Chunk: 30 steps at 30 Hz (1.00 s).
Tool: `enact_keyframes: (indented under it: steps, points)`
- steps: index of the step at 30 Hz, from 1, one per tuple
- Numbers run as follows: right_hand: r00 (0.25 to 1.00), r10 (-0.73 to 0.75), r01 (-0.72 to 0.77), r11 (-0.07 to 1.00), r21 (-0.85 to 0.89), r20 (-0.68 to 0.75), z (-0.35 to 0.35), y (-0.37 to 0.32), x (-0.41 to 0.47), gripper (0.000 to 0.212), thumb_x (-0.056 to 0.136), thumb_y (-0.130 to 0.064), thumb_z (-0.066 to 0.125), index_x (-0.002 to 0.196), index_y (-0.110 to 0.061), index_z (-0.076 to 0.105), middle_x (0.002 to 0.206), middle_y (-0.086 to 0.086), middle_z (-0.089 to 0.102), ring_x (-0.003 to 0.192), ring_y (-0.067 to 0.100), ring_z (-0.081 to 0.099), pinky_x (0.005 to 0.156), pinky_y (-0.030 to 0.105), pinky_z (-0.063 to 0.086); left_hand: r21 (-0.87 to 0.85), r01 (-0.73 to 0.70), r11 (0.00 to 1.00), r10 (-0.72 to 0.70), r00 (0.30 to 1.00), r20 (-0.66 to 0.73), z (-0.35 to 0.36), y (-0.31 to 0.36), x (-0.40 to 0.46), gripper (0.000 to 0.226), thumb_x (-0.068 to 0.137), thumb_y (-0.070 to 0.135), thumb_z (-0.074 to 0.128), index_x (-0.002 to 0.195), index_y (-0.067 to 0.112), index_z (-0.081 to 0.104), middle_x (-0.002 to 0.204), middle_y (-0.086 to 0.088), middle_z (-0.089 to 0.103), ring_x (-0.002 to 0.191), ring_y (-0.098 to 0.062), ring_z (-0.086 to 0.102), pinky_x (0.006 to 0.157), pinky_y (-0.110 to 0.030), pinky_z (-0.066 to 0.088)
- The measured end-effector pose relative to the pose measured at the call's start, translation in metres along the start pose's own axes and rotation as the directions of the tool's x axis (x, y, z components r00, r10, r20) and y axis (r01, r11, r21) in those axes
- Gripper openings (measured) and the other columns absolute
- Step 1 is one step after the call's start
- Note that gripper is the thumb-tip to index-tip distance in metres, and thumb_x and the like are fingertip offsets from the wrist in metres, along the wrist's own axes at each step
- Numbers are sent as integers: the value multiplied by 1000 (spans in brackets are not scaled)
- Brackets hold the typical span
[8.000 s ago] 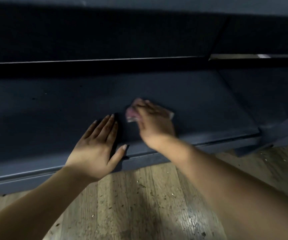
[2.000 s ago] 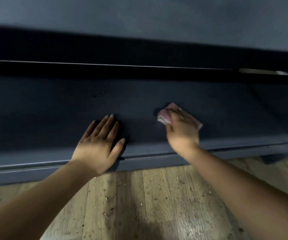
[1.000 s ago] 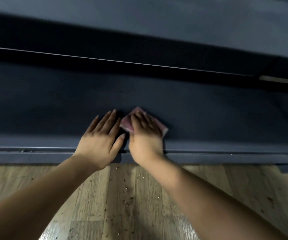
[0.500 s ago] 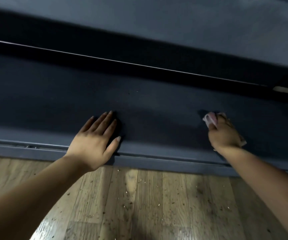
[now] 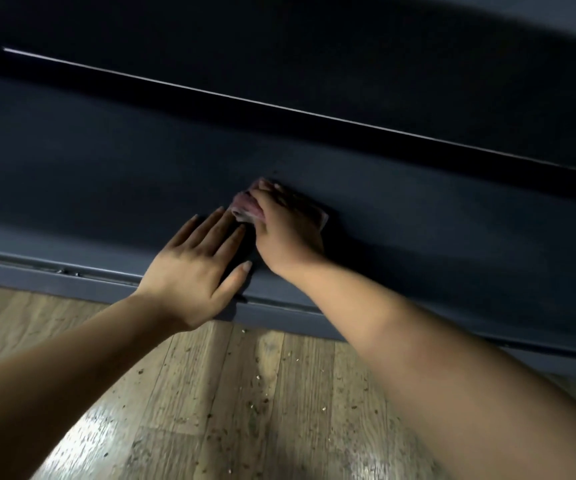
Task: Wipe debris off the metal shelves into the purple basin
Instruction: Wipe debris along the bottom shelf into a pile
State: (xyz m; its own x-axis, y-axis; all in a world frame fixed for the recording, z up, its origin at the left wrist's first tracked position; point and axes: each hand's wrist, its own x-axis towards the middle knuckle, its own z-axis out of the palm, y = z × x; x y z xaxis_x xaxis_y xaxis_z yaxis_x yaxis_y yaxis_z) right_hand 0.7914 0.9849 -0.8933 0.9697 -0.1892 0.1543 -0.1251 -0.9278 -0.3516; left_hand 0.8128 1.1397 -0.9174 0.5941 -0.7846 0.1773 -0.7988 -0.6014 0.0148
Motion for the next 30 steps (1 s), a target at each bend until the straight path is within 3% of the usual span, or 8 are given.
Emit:
enact_keyframes:
  steps: [3, 6, 12, 14, 18, 22, 25, 30]
  points:
    - [991, -38, 43, 998, 34, -127, -16, 32, -9, 35, 90, -6, 47, 123, -14, 59, 132, 7, 56, 123, 26, 50, 103, 32, 32, -6, -21, 1000, 21, 1000, 4, -2, 0, 1, 72, 100, 50, 14, 136, -1, 48, 145, -21, 39, 135, -34, 37, 112, -37, 14]
    - [959, 126, -141, 989, -41, -254, -43, 94, -20, 37, 86, -9, 43, 112, -22, 64, 119, 4, 63, 110, 27, 57, 92, 31, 40, -11, -57, 998, 57, 998, -5, -4, 5, 6, 70, 99, 50, 17, 137, -1, 46, 148, -19, 35, 138, -31, 31, 113, -35, 11]
    - [793, 603, -608, 778, -156, -84, -91, 214, -24, 47, 98, -19, 36, 143, -3, 32, 150, 19, 31, 138, 33, 28, 112, 39, 21, -49, 3, 999, -2, 1000, 21, -1, 11, 12, 76, 98, 56, 12, 137, 0, 47, 147, -18, 38, 138, -31, 34, 113, -34, 13]
    - [761, 644, -647, 749, -143, -77, -87, 219, -16, 50, 99, -24, 36, 144, -3, 28, 152, 17, 27, 140, 32, 24, 114, 40, 19, -46, 5, 999, -4, 1000, 25, -1, 11, 12, 77, 98, 57, 13, 138, 1, 47, 147, -18, 38, 138, -31, 34, 112, -36, 15]
    - [856, 512, -516, 843, -153, -71, -70, 173, 27, 41, 98, -24, 40, 133, -4, 45, 140, 20, 43, 129, 34, 40, 104, 35, 31, -42, 5, 999, -4, 1000, 26, -2, 13, 13, 76, 98, 57, 13, 138, 1, 46, 148, -17, 36, 138, -30, 33, 113, -38, 16]
    - [987, 162, -161, 977, -138, -1, -25, 87, 58, 36, 92, -22, 46, 128, -18, 51, 131, 10, 52, 121, 28, 48, 96, 30, 36, -61, 7, 998, -6, 1000, 24, -3, 13, 13, 75, 98, 56, 14, 138, 1, 46, 147, -18, 38, 138, -31, 33, 112, -39, 17]
    - [993, -103, 106, 993, -53, 51, 3, 27, 52, 44, 94, -19, 44, 139, -18, 42, 148, 3, 38, 137, 20, 32, 109, 26, 20, -73, 4, 997, -2, 999, 33, -4, 13, 12, 73, 99, 53, 13, 138, 1, 46, 146, -19, 40, 137, -33, 36, 112, -40, 18]
    - [987, -157, 156, 987, 50, 22, -6, 24, 45, 43, 97, -15, 42, 140, -15, 41, 148, 4, 39, 136, 21, 34, 110, 28, 20, -103, 25, 994, -18, 997, 73, -8, 14, 8, 69, 101, 48, 9, 142, 2, 40, 149, -17, 35, 140, -31, 29, 114, -38, 13]
